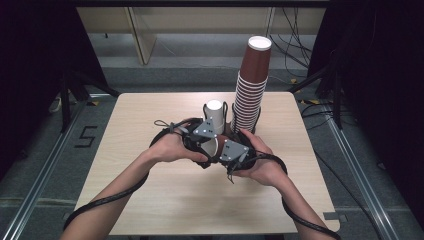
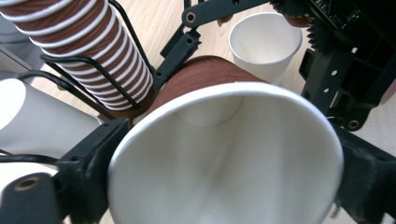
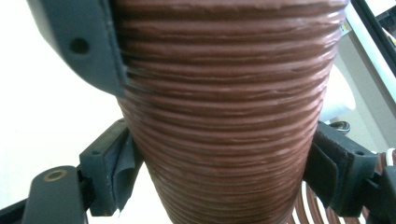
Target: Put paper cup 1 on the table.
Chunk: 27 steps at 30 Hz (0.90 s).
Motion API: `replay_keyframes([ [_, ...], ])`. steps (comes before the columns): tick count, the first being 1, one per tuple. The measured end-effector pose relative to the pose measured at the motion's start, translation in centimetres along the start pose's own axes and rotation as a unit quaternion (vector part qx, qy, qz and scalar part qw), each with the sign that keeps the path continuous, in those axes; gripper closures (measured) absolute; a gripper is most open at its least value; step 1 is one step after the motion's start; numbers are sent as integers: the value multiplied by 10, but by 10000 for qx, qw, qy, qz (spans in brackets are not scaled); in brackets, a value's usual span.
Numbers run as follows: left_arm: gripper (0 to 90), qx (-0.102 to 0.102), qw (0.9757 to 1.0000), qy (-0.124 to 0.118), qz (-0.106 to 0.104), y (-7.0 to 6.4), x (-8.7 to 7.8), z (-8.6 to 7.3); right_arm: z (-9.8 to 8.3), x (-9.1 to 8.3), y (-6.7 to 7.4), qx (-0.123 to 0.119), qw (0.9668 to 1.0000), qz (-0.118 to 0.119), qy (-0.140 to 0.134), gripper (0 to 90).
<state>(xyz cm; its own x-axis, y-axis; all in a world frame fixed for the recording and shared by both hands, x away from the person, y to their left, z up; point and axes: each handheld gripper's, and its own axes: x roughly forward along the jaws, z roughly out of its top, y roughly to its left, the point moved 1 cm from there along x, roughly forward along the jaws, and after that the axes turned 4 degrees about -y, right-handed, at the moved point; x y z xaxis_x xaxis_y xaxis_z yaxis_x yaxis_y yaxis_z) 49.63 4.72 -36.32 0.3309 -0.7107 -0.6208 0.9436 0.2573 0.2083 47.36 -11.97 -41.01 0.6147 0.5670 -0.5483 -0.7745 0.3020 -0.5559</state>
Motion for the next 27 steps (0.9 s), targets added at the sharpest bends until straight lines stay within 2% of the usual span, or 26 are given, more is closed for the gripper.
replay_keyframes([
  [2, 68, 93, 9999, -13, 110, 0, -2, -1, -1, -1, 1, 204, 9998, 10, 44, 199],
  [5, 32, 70, 9997, -118, 194, 0, -5, -2, -4, -1, 2, 393, 9992, 7, 112, 199],
  [6, 28, 107, 9997, -106, 214, 1, -6, -2, -4, -1, 0, 321, 9995, 11, 72, 199],
  [10, 13, 61, 9995, -191, 240, 1, -11, -4, -7, -2, -2, 512, 9987, -1, -14, 199],
  [11, 12, 57, 9994, -236, 266, 0, -12, -5, -8, -2, -3, 435, 9990, -2, -44, 199],
  [13, 7, 4, 9990, -346, 293, 0, -15, -6, -8, -4, -3, 662, 9978, -21, -27, 199],
  [14, 5, 2, 9987, -385, 327, 0, -17, -6, -9, -5, -5, 604, 9981, -68, -95, 200],
  [15, 4, -14, 9984, -426, 361, 0, -19, -7, -8, -7, -5, 832, 9965, -86, -67, 199],
  [16, 4, -56, 9980, -482, 409, 1, -21, -8, -9, -7, -7, 782, 9968, -94, -147, 200],
  [19, 3, -124, 9965, -629, 544, 2, -29, -10, -11, -11, -10, 989, 9945, -169, -286, 199],
  [23, 3, -289, 9919, -1021, 703, 1, -40, -11, -12, -16, -13, 1404, 9889, -258, -409, 199],
  [27, 4, -346, 9877, -1256, 860, 0, -49, -13, -14, -18, -15, 1744, 9826, -379, -521, 199],
])
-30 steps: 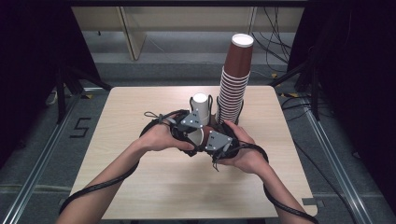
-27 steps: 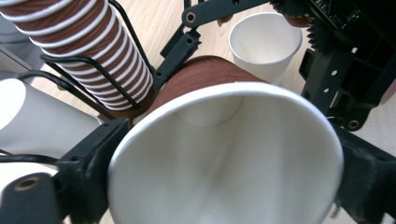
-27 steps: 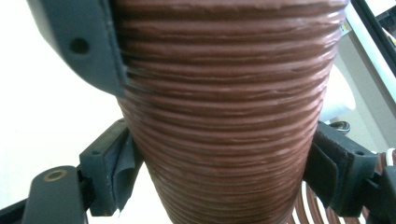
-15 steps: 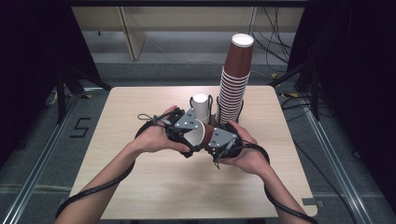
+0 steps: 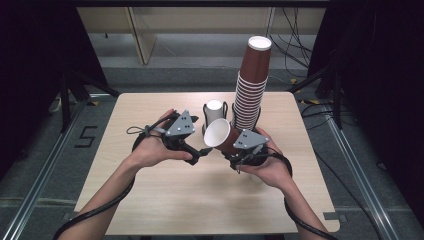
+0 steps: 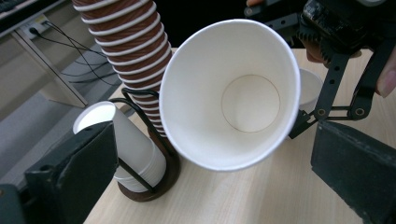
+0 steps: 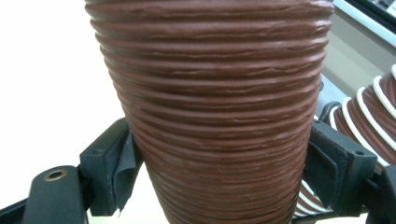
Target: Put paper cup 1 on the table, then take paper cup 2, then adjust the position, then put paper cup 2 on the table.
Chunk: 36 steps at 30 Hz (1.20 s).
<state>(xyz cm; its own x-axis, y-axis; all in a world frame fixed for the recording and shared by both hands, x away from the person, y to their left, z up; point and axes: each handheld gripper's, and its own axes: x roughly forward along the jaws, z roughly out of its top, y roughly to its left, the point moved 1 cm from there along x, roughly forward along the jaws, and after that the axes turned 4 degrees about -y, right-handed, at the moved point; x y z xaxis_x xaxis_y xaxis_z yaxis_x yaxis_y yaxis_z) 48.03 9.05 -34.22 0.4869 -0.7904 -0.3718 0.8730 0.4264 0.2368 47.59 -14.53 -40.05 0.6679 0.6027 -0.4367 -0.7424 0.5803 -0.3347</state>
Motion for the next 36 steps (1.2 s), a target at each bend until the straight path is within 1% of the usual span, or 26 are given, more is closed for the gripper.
replay_keyframes([
  [1, 3, -12, 10000, -30, 27, 0, -2, 0, 0, -1, 0, 127, 9999, -32, -32, 199],
  [3, 3, -89, 9998, -124, 86, 0, -5, -2, -1, -1, -2, 197, 9997, -65, -87, 199],
  [5, 3, -134, 9997, -161, 136, 1, -7, -5, -1, -2, -3, 339, 9993, -121, -128, 199],
  [6, 3, -165, 9995, -191, 176, 1, -8, -6, -1, -2, -3, 483, 9987, -105, -116, 199],
  [7, 3, -206, 9994, -210, 203, 2, -9, -8, -1, -3, -4, 519, 9984, -169, -166, 199],
  [8, 3, -238, 9992, -243, 231, 2, -10, -11, -1, -4, -4, 638, 9977, -174, -151, 199],
  [11, 4, -327, 9986, -286, 317, 2, -12, -18, -2, -6, -7, 746, 9967, -252, -208, 198],
  [12, 3, -321, 9985, -269, 353, 2, -13, -20, -2, -7, -6, 918, 9954, -220, -192, 198],
  [13, 4, -333, 9983, -288, 387, 3, -13, -23, -2, -8, -7, 966, 9948, -261, -207, 198],
  [14, 5, -365, 9980, -301, 424, 3, -13, -25, -2, -9, -8, 944, 9946, -349, -256, 197],
  [15, 6, -395, 9978, -296, 451, 4, -14, -27, -3, -10, -7, 1134, 9928, -309, -234, 197],
  [16, 7, -415, 9976, -284, 477, 4, -14, -29, -3, -10, -9, 1008, 9938, -369, -288, 197],
  [17, 10, -432, 9974, -279, 503, 5, -14, -30, -4, -10, -9, 1080, 9930, -374, -297, 197],
  [18, 11, -446, 9972, -288, 522, 6, -14, -32, -4, -11, -10, 1065, 9932, -372, -278, 197],
  [19, 14, -478, 9970, -286, 541, 6, -14, -34, -4, -11, -10, 1065, 9928, -435, -331, 197],
  [20, 15, -490, 9969, -288, 550, 6, -14, -35, -4, -12, -9, 1242, 9911, -390, -294, 197],
  [21, 15, -512, 9967, -291, 557, 6, -14, -36, -4, -12, -11, 1083, 9926, -442, -334, 197],
  [22, 15, -523, 9966, -275, 575, 5, -15, -38, -4, -13, -10, 1196, 9916, -386, -296, 197],
  [23, 15, -533, 9964, -287, 599, 5, -15, -39, -4, -13, -9, 1239, 9910, -401, -314, 197],
  [25, 16, -553, 9961, -282, 633, 5, -17, -42, -4, -13, -8, 1224, 9912, -396, -326, 197],
  [27, 17, -584, 9957, -291, 653, 4, -18, -44, -5, -14, -6, 1310, 9897, -440, -376, 197],
  [30, 18, -576, 9958, -256, 662, 4, -19, -47, -5, -14, -5, 1318, 9898, -379, -380, 197],
  [32, 18, -609, 9954, -270, 695, 3, -20, -49, -4, -15, -4, 1348, 9892, -408, -414, 197],
  [33, 18, -632, 9950, -289, 711, 2, -21, -50, -4, -15, -4, 1336, 9887, -473, -480, 197],
  [34, 19, -627, 9948, -289, 742, 2, -22, -51, -4, -15, -3, 1385, 9878, -496, -517, 197],
  [36, 19, -659, 9946, -283, 756, 2, -22, -54, -3, -17, -2, 1396, 9876, -479, -532, 196],
])
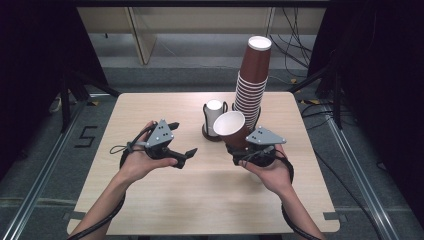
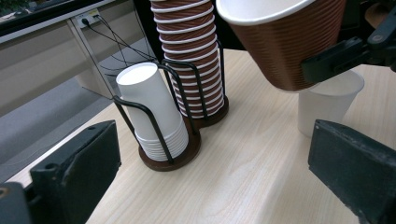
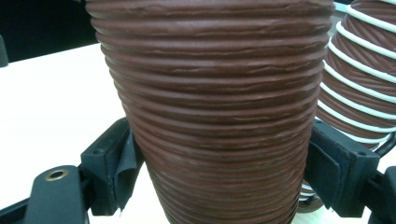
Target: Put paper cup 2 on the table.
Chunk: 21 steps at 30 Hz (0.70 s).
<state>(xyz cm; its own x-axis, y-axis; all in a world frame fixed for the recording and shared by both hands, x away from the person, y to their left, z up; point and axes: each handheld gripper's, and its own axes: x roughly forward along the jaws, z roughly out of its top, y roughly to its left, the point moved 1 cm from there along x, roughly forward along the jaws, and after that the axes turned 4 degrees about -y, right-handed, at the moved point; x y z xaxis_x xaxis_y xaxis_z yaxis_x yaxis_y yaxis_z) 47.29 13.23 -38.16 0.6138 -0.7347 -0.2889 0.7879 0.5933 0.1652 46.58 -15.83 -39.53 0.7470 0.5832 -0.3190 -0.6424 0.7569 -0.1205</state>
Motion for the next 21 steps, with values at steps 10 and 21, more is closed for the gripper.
replay_keyframes([
  [10, 20, -35, 10000, 18, 15, -3, 3, -8, -6, -4, 1, 34, 10000, 0, -15, 196],
  [21, 21, -118, 9999, -37, 29, -5, 10, -15, -8, -12, -4, 216, 9998, -26, -22, 196],
])
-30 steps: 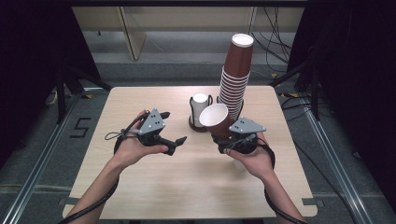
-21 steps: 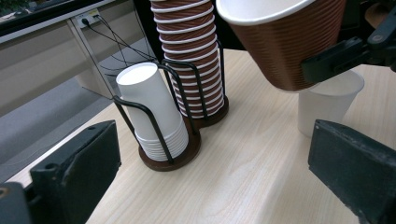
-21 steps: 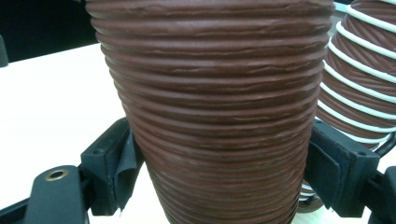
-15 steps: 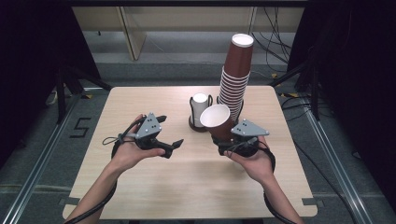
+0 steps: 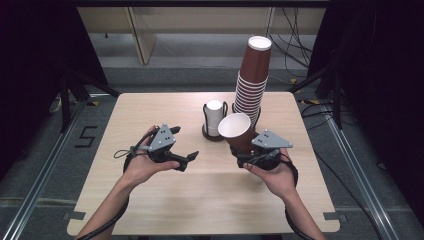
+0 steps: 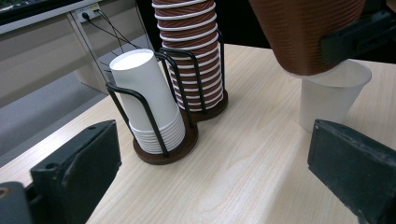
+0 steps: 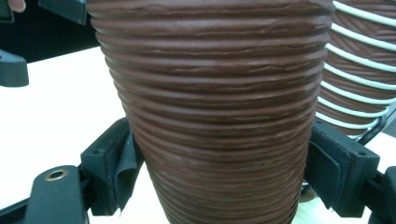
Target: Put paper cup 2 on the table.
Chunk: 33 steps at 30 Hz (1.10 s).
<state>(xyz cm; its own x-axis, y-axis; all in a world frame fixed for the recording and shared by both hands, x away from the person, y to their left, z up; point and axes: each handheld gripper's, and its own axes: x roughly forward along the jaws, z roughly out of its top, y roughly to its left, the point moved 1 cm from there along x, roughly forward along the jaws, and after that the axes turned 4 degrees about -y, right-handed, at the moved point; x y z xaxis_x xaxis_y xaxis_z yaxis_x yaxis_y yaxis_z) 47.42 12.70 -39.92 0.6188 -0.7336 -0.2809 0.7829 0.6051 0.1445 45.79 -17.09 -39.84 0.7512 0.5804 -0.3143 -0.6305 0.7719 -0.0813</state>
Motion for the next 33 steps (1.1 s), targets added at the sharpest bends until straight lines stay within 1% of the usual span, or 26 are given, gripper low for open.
replay_keyframes([
  [1, 22, 2, 10000, -1, 1, 0, 0, 0, 0, 0, -1, 11, 10000, -1, -87, 196],
  [2, 23, -7, 10000, -10, 14, -1, 1, -1, 0, -2, -2, 28, 10000, -17, -48, 196],
  [3, 23, 28, 10000, -2, 5, -2, 1, -1, 1, -3, -3, 26, 10000, -38, -57, 196],
  [5, 23, 6, 10000, -18, -9, -3, 1, -2, 1, -4, -4, 96, 9999, -83, -85, 196],
  [6, 23, 5, 10000, -17, -17, -4, 1, -3, 1, -5, -4, 112, 9999, -63, -59, 196],
  [7, 23, 3, 10000, -15, -31, -4, 1, -4, 1, -5, -6, 66, 9999, -105, -94, 196],
  [8, 23, -18, 10000, -20, -27, -4, 1, -5, 1, -5, -5, 138, 9998, -60, -138, 196],
  [9, 23, -11, 10000, -16, -27, -4, 1, -5, 1, -6, -5, 131, 9998, -109, -70, 196],
  [12, 24, -35, 10000, -40, -24, -5, 1, -6, 1, -10, -5, 133, 9997, -182, -118, 196],
  [14, 24, -52, 10000, -29, -25, -5, 1, -7, 1, -12, -6, 187, 9995, -189, -145, 196],
  [15, 24, -41, 10000, -24, -28, -5, 1, -7, 1, -13, -7, 174, 9995, -197, -190, 196],
  [16, 24, -32, 10000, -28, -37, -5, 2, -7, 2, -15, -8, 213, 9994, -212, -174, 196],
  [17, 24, -44, 10000, -30, -39, -5, 2, -7, 2, -16, -9, 223, 9992, -220, -245, 196],
  [18, 24, -64, 10000, -31, -27, -6, 3, -8, 3, -19, -9, 248, 9991, -274, -194, 196],
  [19, 24, -64, 10000, -25, -25, -6, 3, -8, 3, -20, -10, 227, 9992, -256, -217, 196],
  [21, 24, -82, 10000, -37, -34, -6, 4, -9, 3, -22, -11, 259, 9988, -288, -288, 196],
  [22, 24, -100, 9999, -42, -25, -7, 4, -9, 3, -24, -12, 228, 9988, -331, -287, 196],
  [24, 24, -86, 10000, -17, -22, -6, 4, -11, 3, -25, -13, 294, 9986, -298, -322, 196],
  [25, 25, -85, 10000, -9, -16, -6, 4, -12, 3, -27, -14, 288, 9986, -317, -319, 196],
  [27, 25, -83, 10000, 0, -17, -7, 3, -13, 3, -30, -16, 309, 9979, -423, -379, 196],
  [28, 25, -119, 9999, -13, -7, -7, 3, -14, 3, -32, -18, 211, 9975, -521, -418, 196],
  [29, 25, -118, 9999, -8, -5, -8, 3, -15, 2, -34, -21, 181, 9973, -573, -420, 196],
  [30, 25, -103, 9999, -4, -10, -8, 2, -15, 1, -35, -23, 204, 9968, -595, -487, 196],
  [31, 26, -104, 9999, -1, -2, -8, 2, -16, 0, -37, -25, 255, 9970, -589, -440, 196],
  [32, 26, -113, 9999, -17, 14, -8, 2, -17, -1, -39, -27, 356, 9964, -630, -447, 196],
  [33, 26, -124, 9999, -30, 18, -8, 2, -18, -3, -42, -32, 270, 9961, -732, -415, 196],
])
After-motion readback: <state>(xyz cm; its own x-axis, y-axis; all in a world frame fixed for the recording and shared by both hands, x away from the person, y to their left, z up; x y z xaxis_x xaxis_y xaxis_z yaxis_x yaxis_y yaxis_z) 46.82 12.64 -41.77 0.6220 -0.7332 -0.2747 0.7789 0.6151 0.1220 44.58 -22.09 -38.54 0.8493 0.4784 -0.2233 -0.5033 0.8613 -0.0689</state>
